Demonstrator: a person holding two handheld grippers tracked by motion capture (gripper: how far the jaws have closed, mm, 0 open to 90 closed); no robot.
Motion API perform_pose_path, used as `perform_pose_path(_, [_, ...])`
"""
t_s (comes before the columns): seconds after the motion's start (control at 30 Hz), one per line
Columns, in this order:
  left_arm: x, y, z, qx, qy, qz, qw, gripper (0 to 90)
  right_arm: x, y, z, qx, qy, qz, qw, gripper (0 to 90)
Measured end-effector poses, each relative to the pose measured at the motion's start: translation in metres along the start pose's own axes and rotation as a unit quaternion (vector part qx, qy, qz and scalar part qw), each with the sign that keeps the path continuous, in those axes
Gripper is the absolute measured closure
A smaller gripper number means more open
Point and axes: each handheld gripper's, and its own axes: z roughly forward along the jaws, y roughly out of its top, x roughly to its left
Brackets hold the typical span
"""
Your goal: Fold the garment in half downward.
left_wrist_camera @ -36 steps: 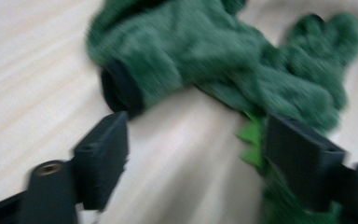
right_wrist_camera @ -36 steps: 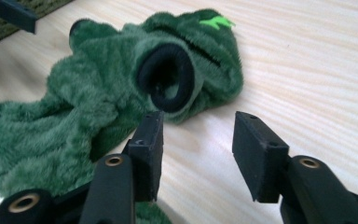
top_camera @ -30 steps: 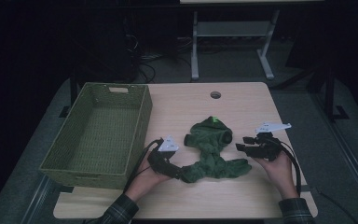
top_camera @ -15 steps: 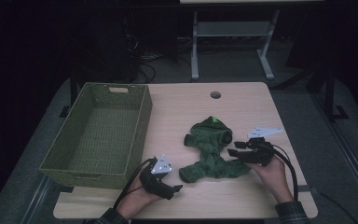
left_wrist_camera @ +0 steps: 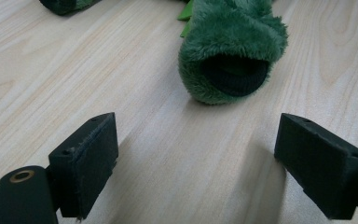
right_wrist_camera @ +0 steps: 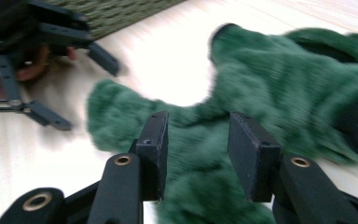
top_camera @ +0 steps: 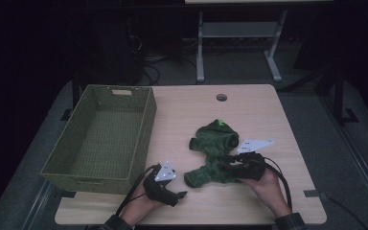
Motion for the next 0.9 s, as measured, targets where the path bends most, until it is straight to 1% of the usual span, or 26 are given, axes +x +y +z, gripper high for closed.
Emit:
perform_pose_path(0.03, [0.0, 0.0, 0.0, 0.0, 0.0, 0.0, 1.0, 13.5, 0.004, 0.001, 0.002, -0.001, 0.008, -0.005, 1.0, 58.4])
perform_pose_path(0.1, [-0.001, -0.002, -0.001, -0.003, -0.001, -0.001, 1.0, 13.7, 0.01, 0.003, 0.004, -0.002, 0.015, -0.01, 0.9998, 58.9])
perform_pose_path(0.17, [-0.002, -0.002, -0.003, -0.002, -0.003, 0.002, 1.0, 13.7, 0.016, 0.004, 0.008, 0.001, 0.024, -0.014, 0.9996, 59.6])
perform_pose_path(0.2, [-0.002, -0.003, -0.003, -0.001, -0.003, 0.009, 1.0, 13.7, 0.018, 0.005, 0.009, 0.0, 0.027, -0.019, 0.9995, 59.9])
perform_pose_path(0.23, [-0.002, -0.003, -0.004, -0.001, -0.004, 0.01, 0.9999, 13.7, 0.021, 0.006, 0.01, -0.001, 0.032, -0.018, 0.9993, 60.1])
perform_pose_path(0.33, [-0.004, -0.005, -0.005, -0.001, -0.008, 0.008, 0.9999, 13.7, 0.031, 0.008, 0.015, 0.001, 0.046, -0.028, 0.9985, 61.3])
perform_pose_path(0.4, [-0.005, -0.005, -0.006, -0.003, -0.008, 0.005, 0.9999, 13.7, 0.038, 0.009, 0.019, 0.003, 0.058, -0.034, 0.9977, 62.2])
perform_pose_path(0.47, [-0.006, -0.006, -0.006, 0.0, -0.011, 0.008, 0.9999, 13.6, 0.044, 0.011, 0.022, 0.003, 0.067, -0.037, 0.997, 63.1])
perform_pose_path(0.53, [-0.006, -0.006, -0.006, -0.001, -0.011, 0.008, 0.9999, 13.6, 0.053, 0.012, 0.027, 0.001, 0.082, -0.048, 0.9955, 64.2])
perform_pose_path(0.63, [-0.006, -0.006, -0.007, -0.001, -0.012, 0.009, 0.9999, 13.7, 0.061, 0.014, 0.033, 0.007, 0.095, -0.055, 0.994, 65.1])
perform_pose_path(0.7, [-0.006, -0.006, -0.007, -0.001, -0.012, 0.009, 0.9999, 13.6, 0.065, 0.014, 0.039, 0.013, 0.101, -0.061, 0.993, 65.8])
perform_pose_path(0.8, [-0.006, -0.006, -0.007, -0.001, -0.011, 0.011, 0.9999, 13.6, 0.068, 0.014, 0.048, 0.022, 0.107, -0.064, 0.992, 65.9])
perform_pose_path(0.9, [-0.006, -0.006, -0.007, -0.001, -0.011, 0.012, 0.9999, 13.7, 0.071, 0.013, 0.059, 0.036, 0.107, -0.068, 0.9912, 66.7])
